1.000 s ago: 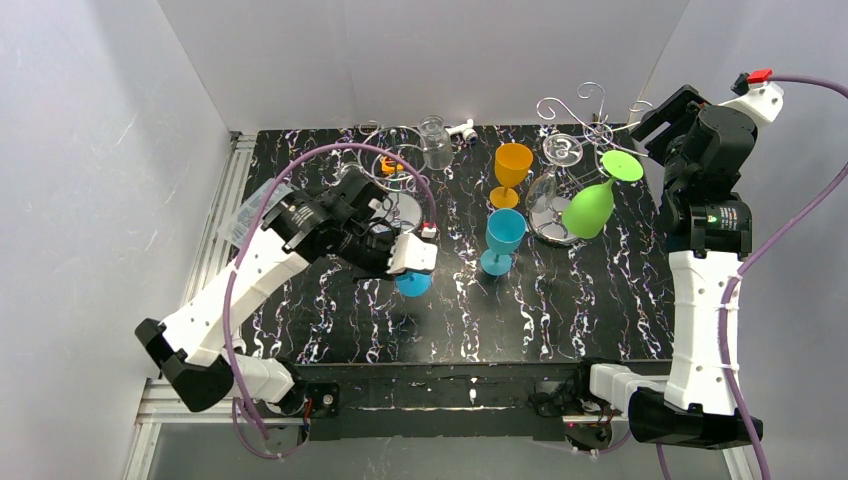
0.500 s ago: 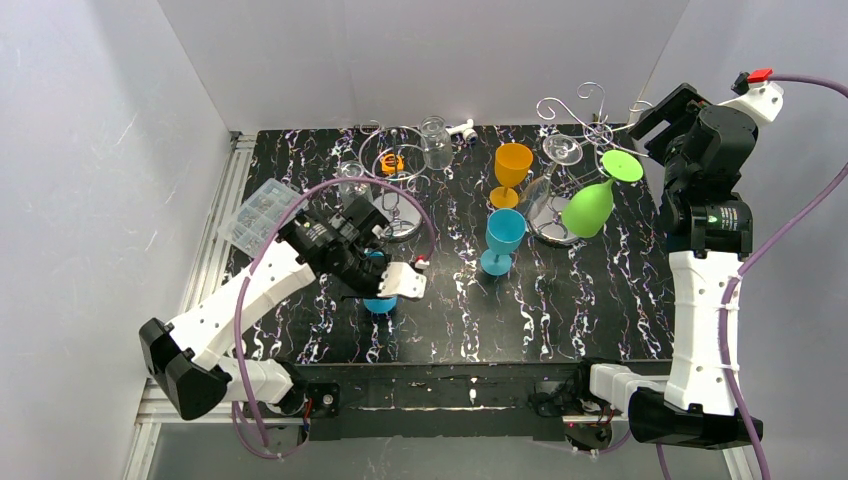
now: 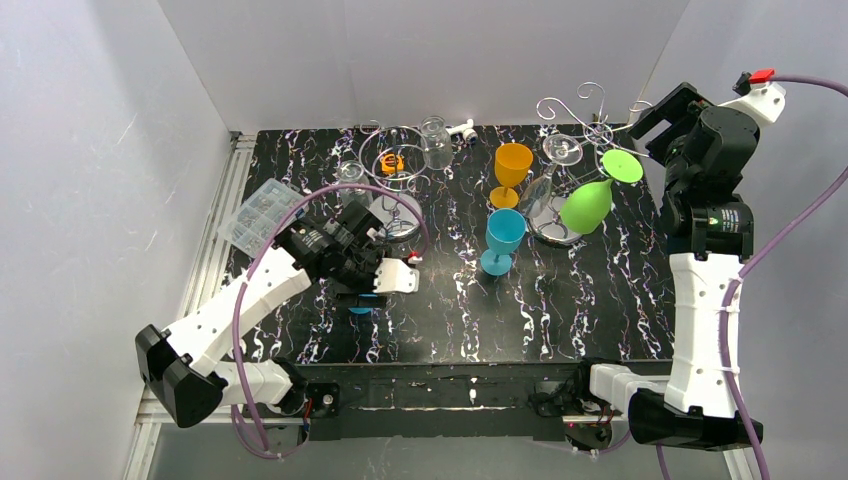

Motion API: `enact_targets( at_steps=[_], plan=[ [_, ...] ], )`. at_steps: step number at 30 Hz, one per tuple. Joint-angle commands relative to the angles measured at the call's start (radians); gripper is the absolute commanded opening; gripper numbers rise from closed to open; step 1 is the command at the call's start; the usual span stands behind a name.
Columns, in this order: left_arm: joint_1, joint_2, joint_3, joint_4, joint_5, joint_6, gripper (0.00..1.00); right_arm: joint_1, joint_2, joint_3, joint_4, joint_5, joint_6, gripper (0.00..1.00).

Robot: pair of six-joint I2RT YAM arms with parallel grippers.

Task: Place the wine glass upside down on the wine glass rack
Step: Place the wine glass at the center of the board.

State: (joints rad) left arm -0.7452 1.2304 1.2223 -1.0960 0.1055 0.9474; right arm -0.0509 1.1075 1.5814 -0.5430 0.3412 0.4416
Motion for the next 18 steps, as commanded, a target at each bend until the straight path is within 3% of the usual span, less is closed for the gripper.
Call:
enact_targets(
  at_steps=[1, 2, 4, 12, 18],
  plan=[
    [0.004, -0.028, 0.040, -0.010, 0.042, -0.039, 0.80, 0.000, -0.024, 0.014, 0.040, 0.014, -0.002, 0.91],
    [0.005, -0.035, 0.055, -0.015, 0.058, -0.047, 0.91, 0.000, -0.023, 0.016, 0.039, 0.014, -0.003, 0.91],
    [0.004, -0.041, 0.105, -0.044, 0.094, -0.057, 0.98, 0.001, -0.022, 0.020, 0.038, 0.013, -0.002, 0.92],
    [0.004, -0.012, 0.378, -0.168, 0.271, -0.097, 0.98, 0.001, -0.020, 0.031, 0.035, 0.026, -0.002, 0.94],
    [0.005, 0.013, 0.428, 0.015, 0.483, -0.149, 0.98, 0.000, -0.020, 0.025, 0.034, 0.039, -0.003, 0.95]
  ],
)
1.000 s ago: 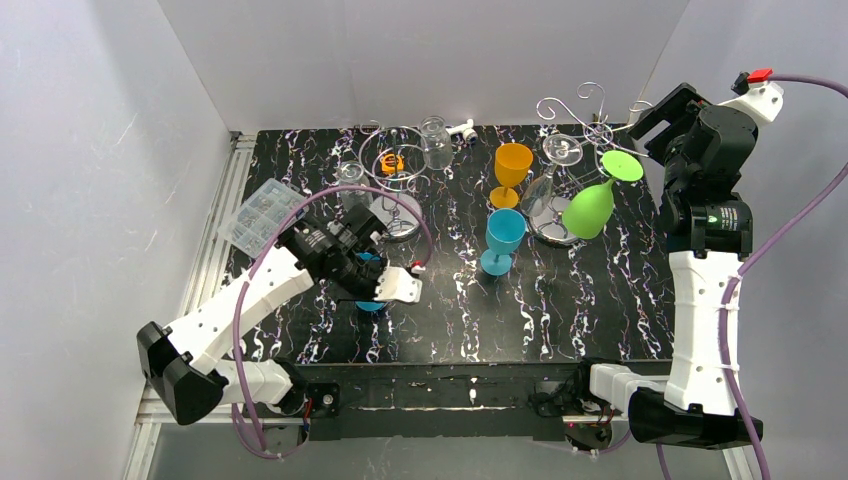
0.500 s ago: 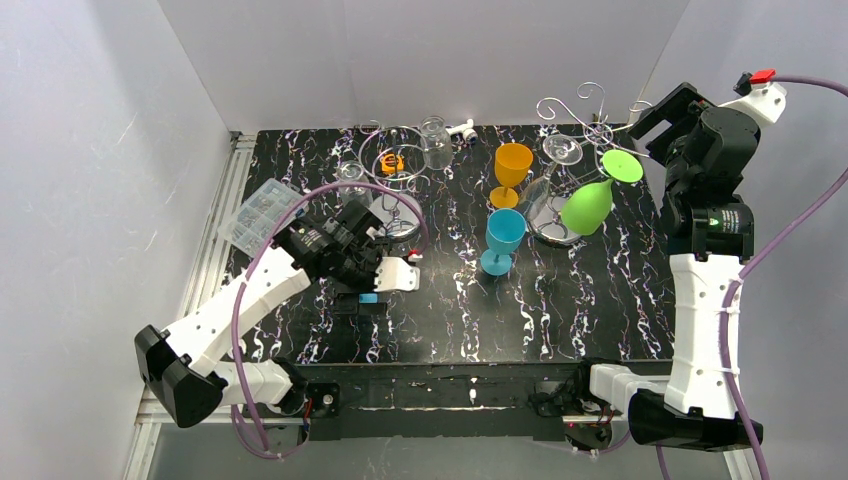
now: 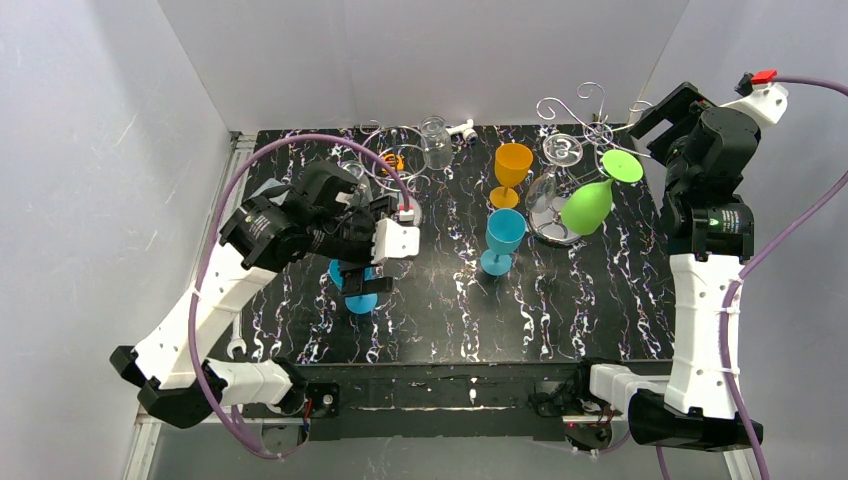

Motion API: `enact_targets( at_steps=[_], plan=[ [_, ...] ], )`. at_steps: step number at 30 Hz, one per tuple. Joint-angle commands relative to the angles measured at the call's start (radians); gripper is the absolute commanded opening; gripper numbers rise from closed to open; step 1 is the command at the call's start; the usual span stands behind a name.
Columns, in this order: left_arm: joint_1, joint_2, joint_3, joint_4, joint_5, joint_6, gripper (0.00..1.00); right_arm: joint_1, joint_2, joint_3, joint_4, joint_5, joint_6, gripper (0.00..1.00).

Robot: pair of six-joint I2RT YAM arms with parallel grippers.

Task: Place the wine glass upside down on the wine glass rack
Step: Place the wine glass at the center of the board, then pick up the wine glass at the center of the board.

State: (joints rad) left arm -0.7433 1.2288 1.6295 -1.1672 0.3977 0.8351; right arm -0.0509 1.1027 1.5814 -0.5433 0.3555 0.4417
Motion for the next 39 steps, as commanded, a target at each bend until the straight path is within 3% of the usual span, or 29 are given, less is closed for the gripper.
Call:
enact_targets(
  at_steps=[1, 7, 21, 26, 35, 38, 39],
  plan=[
    [0.003, 0.026, 0.019, 0.122, 0.220, -0.023, 0.98, 0.000, -0.015, 0.025, 0.034, 0.025, -0.003, 0.95],
    [-0.002, 0.183, 0.058, 0.192, 0.347, 0.170, 0.98, 0.001, -0.020, 0.019, 0.033, 0.019, 0.001, 0.95],
    [-0.110, 0.626, 0.320, 0.228, 0.337, 0.503, 0.98, 0.000, -0.030, 0.022, 0.037, 0.039, -0.002, 0.95],
    [-0.129, 0.762, 0.410, 0.240, 0.287, 0.537, 0.74, 0.001, -0.039, 0.016, 0.043, 0.046, -0.017, 0.95],
    [-0.131, 0.879, 0.469, 0.250, 0.221, 0.574, 0.66, 0.000, -0.050, 0.002, 0.059, 0.030, -0.017, 0.95],
    [-0.130, 0.891, 0.461, 0.250, 0.198, 0.573, 0.53, 0.000, -0.050, -0.004, 0.064, 0.023, -0.016, 0.94],
    [-0.130, 0.889, 0.453, 0.252, 0.191, 0.574, 0.44, 0.000, -0.050, -0.004, 0.065, 0.023, -0.017, 0.94]
  ],
)
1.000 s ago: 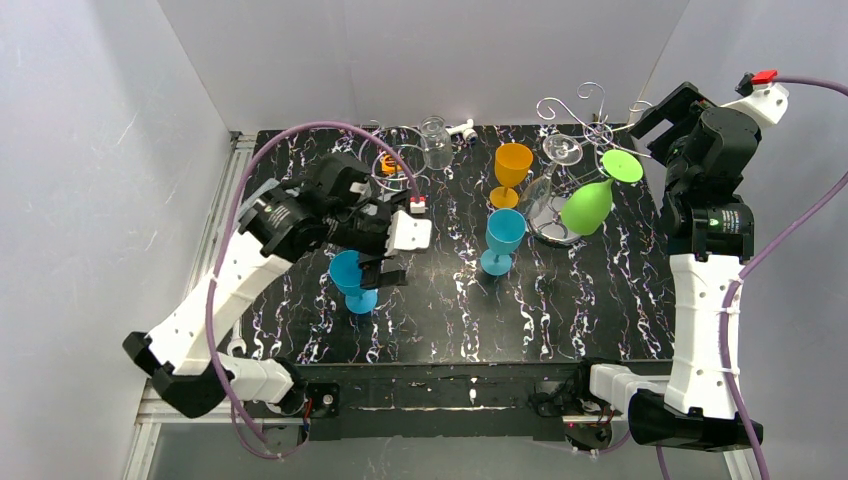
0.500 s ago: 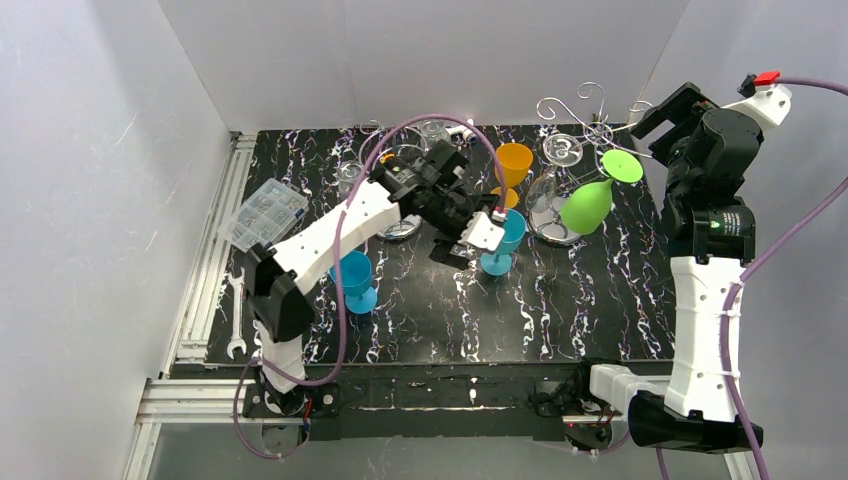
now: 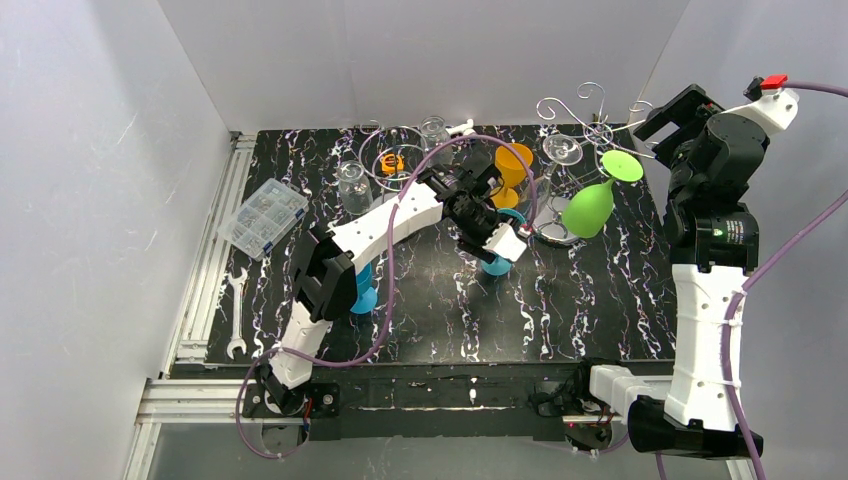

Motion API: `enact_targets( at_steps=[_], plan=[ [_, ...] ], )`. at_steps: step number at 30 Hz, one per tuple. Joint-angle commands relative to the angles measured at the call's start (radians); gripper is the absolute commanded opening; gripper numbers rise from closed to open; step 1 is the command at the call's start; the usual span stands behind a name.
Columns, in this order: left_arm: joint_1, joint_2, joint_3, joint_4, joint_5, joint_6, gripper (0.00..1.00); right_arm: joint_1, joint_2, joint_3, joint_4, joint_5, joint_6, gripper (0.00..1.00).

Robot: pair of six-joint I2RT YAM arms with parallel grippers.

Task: Place the wine glass upside down on the wine glass rack
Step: Pick up the wine glass at the center of the board.

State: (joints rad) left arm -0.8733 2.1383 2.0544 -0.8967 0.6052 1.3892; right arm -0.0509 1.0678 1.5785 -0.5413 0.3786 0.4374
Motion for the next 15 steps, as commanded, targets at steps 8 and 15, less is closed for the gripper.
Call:
enact_targets(
  at_steps=[8, 15],
  plan=[
    [-0.001, -0.138, -0.090, -0.042, -0.045, 0.039, 0.00, 0.001, -0.021, -0.005, 0.069, 0.000, -0.012, 0.94],
    [-0.001, -0.293, -0.175, -0.260, -0.070, 0.093, 0.00, 0.000, -0.017, -0.008, 0.074, 0.010, -0.018, 0.94]
  ],
)
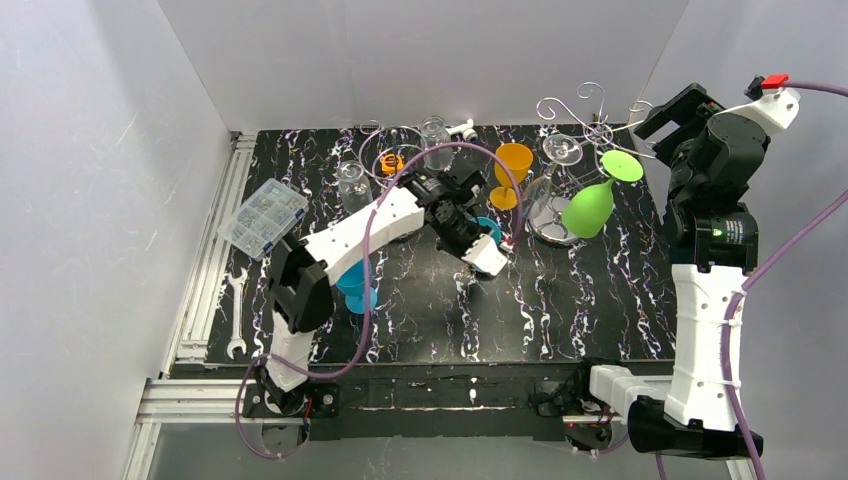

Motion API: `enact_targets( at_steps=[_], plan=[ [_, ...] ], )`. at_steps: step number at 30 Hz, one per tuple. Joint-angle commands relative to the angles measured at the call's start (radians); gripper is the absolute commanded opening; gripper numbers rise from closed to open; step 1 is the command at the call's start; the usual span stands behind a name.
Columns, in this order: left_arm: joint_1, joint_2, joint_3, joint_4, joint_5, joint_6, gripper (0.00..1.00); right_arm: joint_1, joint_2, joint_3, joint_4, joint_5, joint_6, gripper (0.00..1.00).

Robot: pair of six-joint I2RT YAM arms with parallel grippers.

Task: Place the wine glass upside down on the wine glass rack
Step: Pick up the wine glass at the center of the board, then place the wine glass at the center of the board.

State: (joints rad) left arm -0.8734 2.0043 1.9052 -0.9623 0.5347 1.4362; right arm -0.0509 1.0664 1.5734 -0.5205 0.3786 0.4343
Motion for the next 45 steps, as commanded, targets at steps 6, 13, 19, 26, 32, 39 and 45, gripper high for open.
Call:
enact_targets(
  at_steps=[6, 13, 19, 26, 32, 39, 45],
  plan=[
    [-0.001, -0.311, -0.215, -0.278, -0.045, 0.086, 0.00, 0.001, -0.026, -0.023, 0.065, 0.005, -0.011, 0.94],
    [-0.001, -0.405, -0.378, -0.203, -0.011, 0.040, 0.00, 0.000, -0.023, -0.031, 0.072, -0.011, 0.002, 0.94],
    [-0.001, -0.432, -0.438, -0.151, 0.005, 0.040, 0.23, 0.000, -0.023, -0.029, 0.072, -0.009, 0.004, 0.94],
    [-0.001, -0.460, -0.433, -0.158, 0.019, 0.041, 0.79, 0.001, -0.021, -0.019, 0.067, -0.011, 0.002, 0.94],
    [-0.001, -0.506, -0.299, -0.242, 0.020, 0.073, 0.90, 0.000, -0.012, 0.010, 0.059, -0.012, 0.000, 0.94],
    [0.021, -0.364, 0.057, -0.304, 0.041, 0.014, 0.94, 0.001, -0.012, 0.007, 0.060, -0.005, -0.002, 0.94],
    [0.066, -0.220, 0.093, 0.065, 0.062, -0.065, 0.91, 0.001, -0.016, 0.005, 0.059, -0.001, -0.002, 0.94]
  ],
)
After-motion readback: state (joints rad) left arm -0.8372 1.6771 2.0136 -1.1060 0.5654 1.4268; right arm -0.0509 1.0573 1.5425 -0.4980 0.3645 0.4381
